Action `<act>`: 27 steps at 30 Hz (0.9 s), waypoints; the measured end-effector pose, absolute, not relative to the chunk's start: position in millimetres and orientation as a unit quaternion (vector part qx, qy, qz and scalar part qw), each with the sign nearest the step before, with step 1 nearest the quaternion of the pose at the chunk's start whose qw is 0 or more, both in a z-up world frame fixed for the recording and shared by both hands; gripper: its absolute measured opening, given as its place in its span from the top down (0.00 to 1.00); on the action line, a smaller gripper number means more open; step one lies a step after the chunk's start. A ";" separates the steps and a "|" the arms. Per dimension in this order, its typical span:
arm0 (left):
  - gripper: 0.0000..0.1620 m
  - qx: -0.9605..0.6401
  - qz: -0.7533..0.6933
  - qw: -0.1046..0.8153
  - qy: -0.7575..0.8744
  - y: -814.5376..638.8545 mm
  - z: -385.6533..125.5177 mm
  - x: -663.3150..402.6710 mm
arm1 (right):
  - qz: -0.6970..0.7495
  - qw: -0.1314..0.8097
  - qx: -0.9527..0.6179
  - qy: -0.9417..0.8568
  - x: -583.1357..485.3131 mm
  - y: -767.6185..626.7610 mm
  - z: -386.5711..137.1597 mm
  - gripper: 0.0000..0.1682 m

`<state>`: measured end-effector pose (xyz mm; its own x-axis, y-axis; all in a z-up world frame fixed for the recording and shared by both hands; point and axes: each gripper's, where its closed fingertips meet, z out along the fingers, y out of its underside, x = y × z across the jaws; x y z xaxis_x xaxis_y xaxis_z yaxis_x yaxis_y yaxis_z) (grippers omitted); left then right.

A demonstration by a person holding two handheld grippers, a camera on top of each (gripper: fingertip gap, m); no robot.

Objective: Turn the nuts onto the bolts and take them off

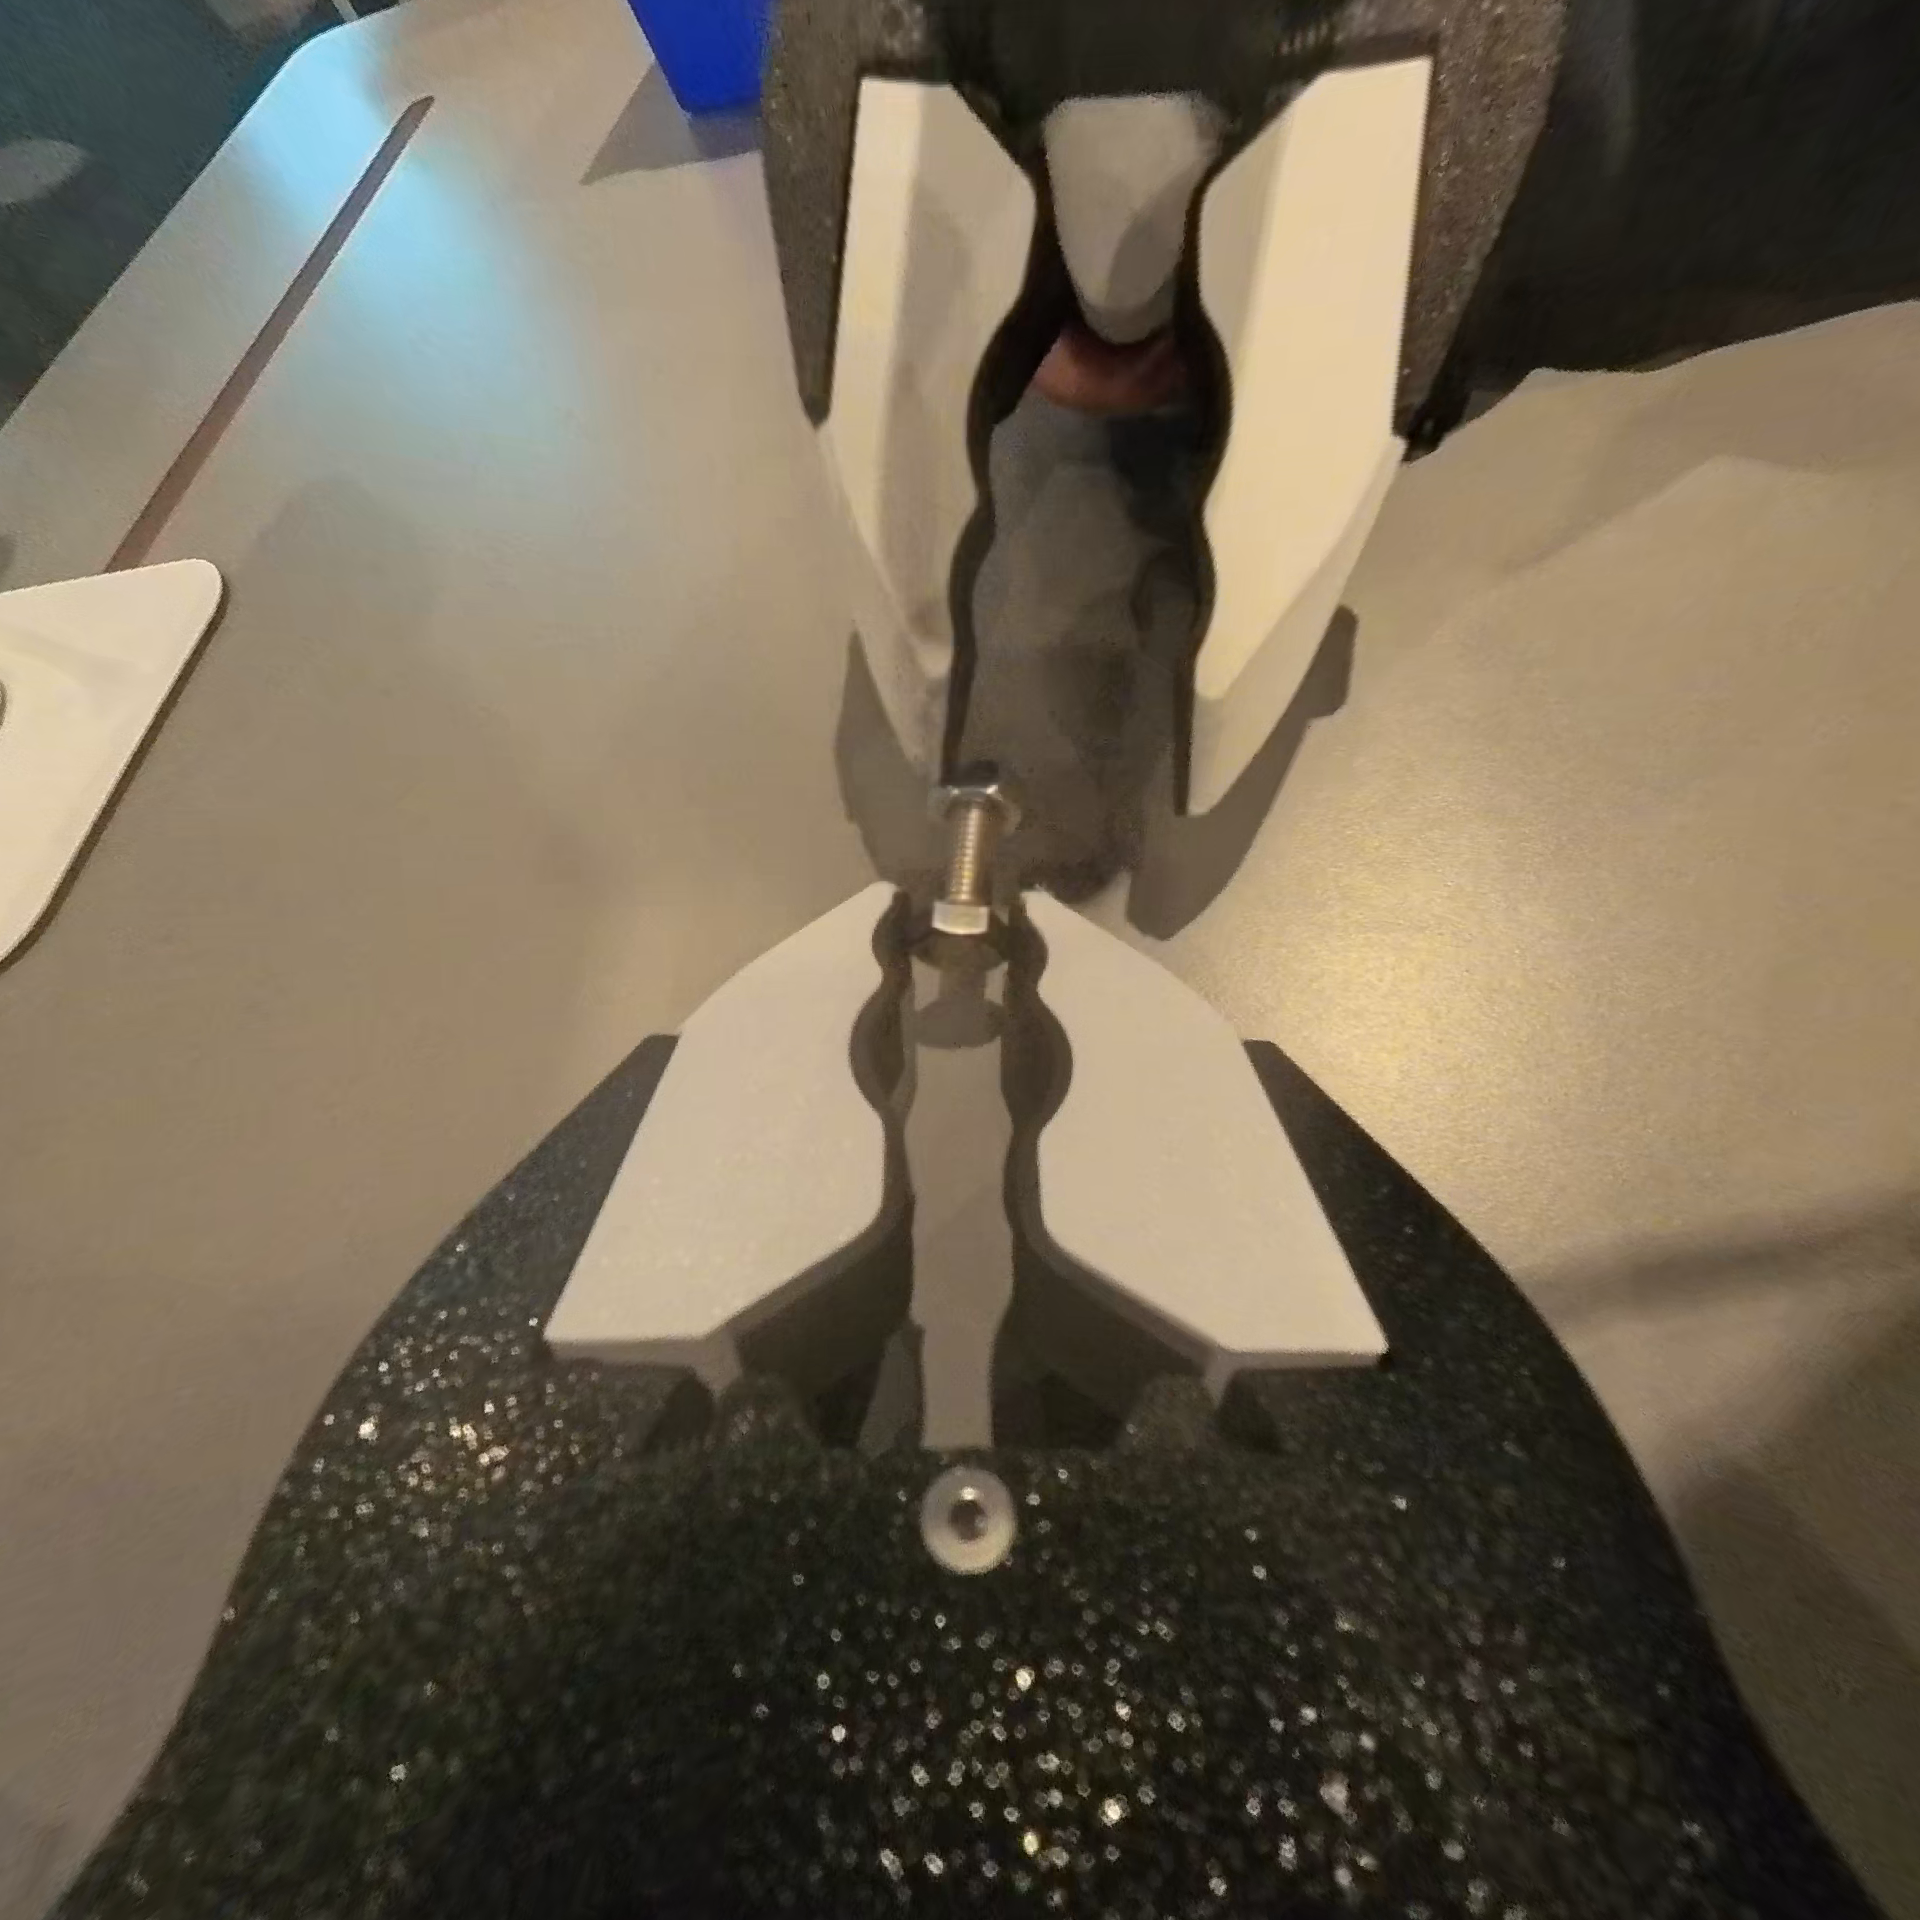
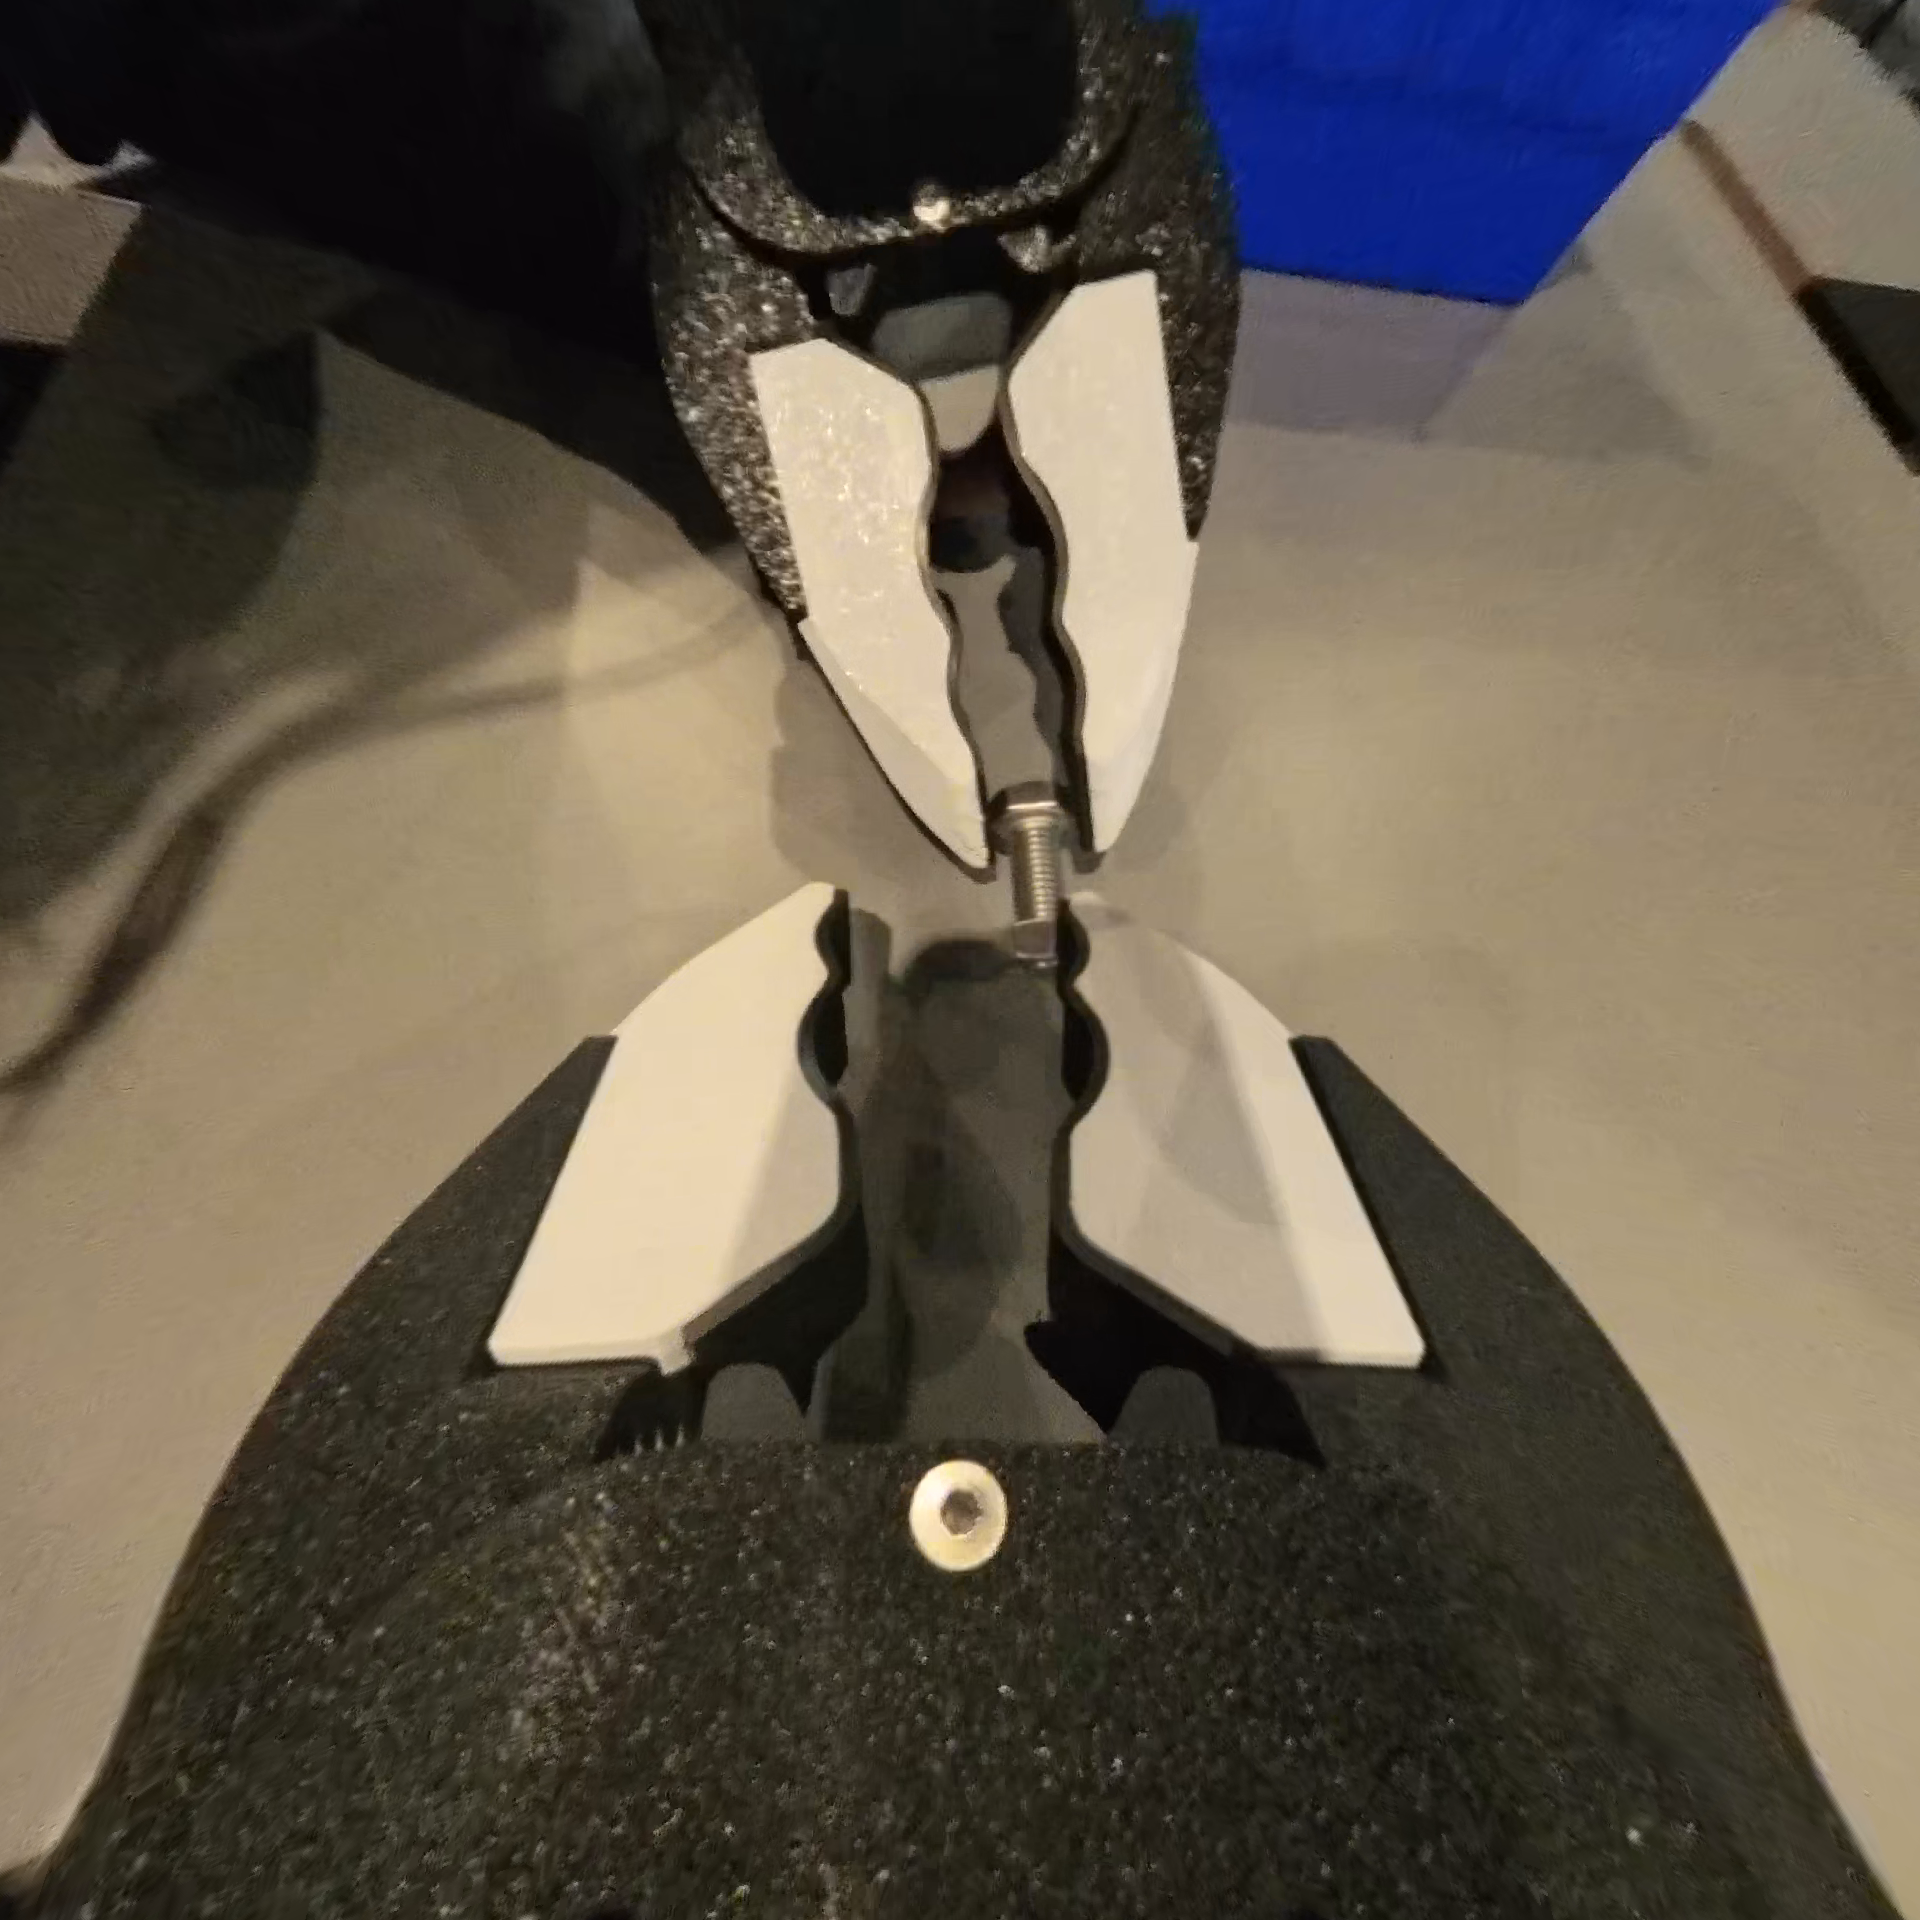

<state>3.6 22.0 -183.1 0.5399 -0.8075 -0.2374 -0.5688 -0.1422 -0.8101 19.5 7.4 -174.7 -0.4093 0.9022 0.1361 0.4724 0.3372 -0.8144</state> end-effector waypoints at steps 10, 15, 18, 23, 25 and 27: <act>0.90 -0.742 -0.129 0.465 0.465 21.2 -182.9 4.1 | 0.344 0.309 -0.439 -0.771 19.3 4.6 -177.4 0.81; 0.90 -0.744 -0.130 0.464 0.463 21.5 -182.9 3.7 | 0.376 0.317 -0.444 -0.749 21.3 8.2 -164.3 0.84; 0.90 -0.744 -0.130 0.464 0.463 21.4 -182.8 3.8 | 0.349 0.337 -0.453 -0.748 16.5 16.1 -169.7 0.75; 0.90 -0.744 -0.131 0.464 0.464 21.0 -182.8 3.9 | 0.400 0.268 -0.437 -0.760 29.9 -2.8 -166.4 0.87; 0.89 -0.744 -0.131 0.463 0.464 21.0 -182.9 3.9 | 0.386 0.315 -0.451 -0.741 24.5 11.6 -160.3 0.84; 0.89 -0.744 -0.132 0.463 0.464 20.9 -182.9 4.0 | 0.363 0.340 -0.454 -0.739 21.5 19.0 -162.0 0.78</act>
<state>4.0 20.9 -182.9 0.5346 -0.8120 -0.2340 -0.5682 -0.1405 -0.8108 21.5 19.0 -162.0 -0.3559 0.9183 0.1731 0.4241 0.3238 -0.8458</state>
